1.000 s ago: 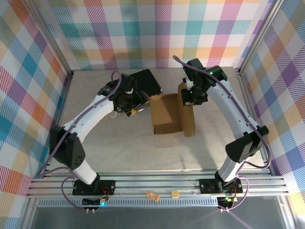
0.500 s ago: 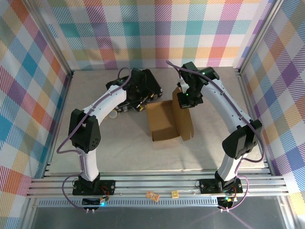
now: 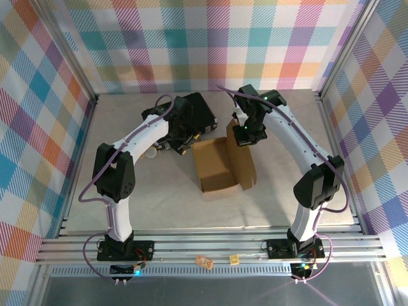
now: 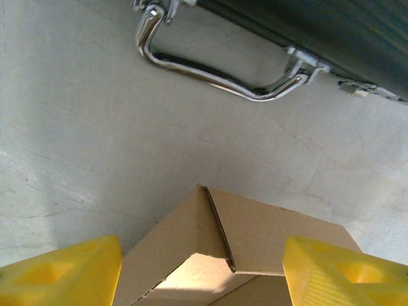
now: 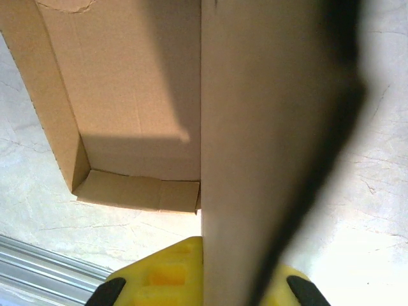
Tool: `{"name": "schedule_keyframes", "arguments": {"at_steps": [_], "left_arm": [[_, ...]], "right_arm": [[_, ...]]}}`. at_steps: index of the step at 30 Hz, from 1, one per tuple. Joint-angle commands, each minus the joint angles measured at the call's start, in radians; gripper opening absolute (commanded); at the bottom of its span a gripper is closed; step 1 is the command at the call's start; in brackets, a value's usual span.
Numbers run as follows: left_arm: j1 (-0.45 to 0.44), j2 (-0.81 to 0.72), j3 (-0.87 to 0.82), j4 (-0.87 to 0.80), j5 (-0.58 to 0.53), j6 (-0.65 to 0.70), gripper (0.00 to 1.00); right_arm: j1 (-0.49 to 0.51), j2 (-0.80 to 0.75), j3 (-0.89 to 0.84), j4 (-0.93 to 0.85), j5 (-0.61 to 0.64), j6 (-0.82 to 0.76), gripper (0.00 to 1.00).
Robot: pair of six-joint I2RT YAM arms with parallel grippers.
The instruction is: Fold the paper box
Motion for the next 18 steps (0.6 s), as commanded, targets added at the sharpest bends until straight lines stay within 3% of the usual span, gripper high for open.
{"name": "schedule_keyframes", "arguments": {"at_steps": [1, 12, 18], "left_arm": [[0.007, 0.013, -0.043, 0.044, 0.047, -0.041, 0.64], [0.006, 0.032, -0.04, 0.075, 0.071, -0.044, 0.41], [0.007, 0.029, -0.054, 0.081, 0.082, -0.038, 0.38]], "right_arm": [[0.012, 0.007, 0.029, 0.003, -0.025, -0.023, 0.0], [0.021, 0.008, 0.026, 0.019, -0.038, -0.017, 0.0], [0.022, 0.018, 0.035, 0.023, -0.044, -0.025, 0.0]]}}
